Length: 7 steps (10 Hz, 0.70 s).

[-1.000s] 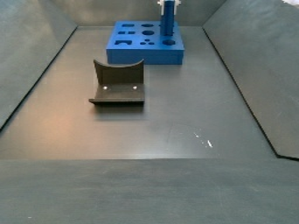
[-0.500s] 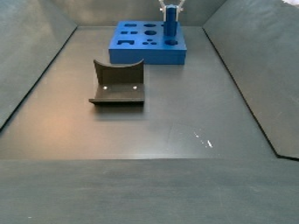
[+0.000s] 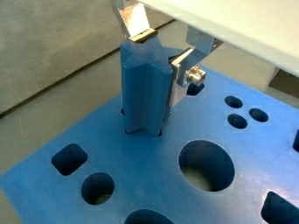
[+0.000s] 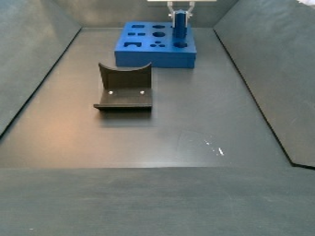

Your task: Insert the star object.

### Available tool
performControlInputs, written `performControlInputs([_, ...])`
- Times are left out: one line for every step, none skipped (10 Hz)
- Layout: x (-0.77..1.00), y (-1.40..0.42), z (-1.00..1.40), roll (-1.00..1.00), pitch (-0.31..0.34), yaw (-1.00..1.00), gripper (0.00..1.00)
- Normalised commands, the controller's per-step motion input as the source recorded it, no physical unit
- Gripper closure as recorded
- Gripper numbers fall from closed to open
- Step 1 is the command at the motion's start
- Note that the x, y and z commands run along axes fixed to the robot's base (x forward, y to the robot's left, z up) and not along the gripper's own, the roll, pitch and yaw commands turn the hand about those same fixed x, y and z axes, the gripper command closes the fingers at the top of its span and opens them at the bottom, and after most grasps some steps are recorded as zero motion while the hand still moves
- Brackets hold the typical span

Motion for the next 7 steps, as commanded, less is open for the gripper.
performControlInputs([0.0, 0.0, -0.8, -0.05, -0.217, 0.0, 1.0])
performControlInputs([-0.07, 0.0, -0.69, -0.15, -0.199, 0.0, 1.0])
performControlInputs([-0.01, 0.0, -0.71, -0.2, -0.109, 0.0, 1.0])
performControlInputs([0.0, 0.0, -0.7, -0.22, 0.0, -0.07, 1.0])
performControlInputs([0.0, 0.0, -0.65, -0.24, 0.0, -0.09, 1.0])
performControlInputs([0.0, 0.0, -0.5, -0.25, 0.029, -0.14, 1.0])
performControlInputs([0.04, 0.0, -0.32, -0.2, 0.037, -0.16, 1.0])
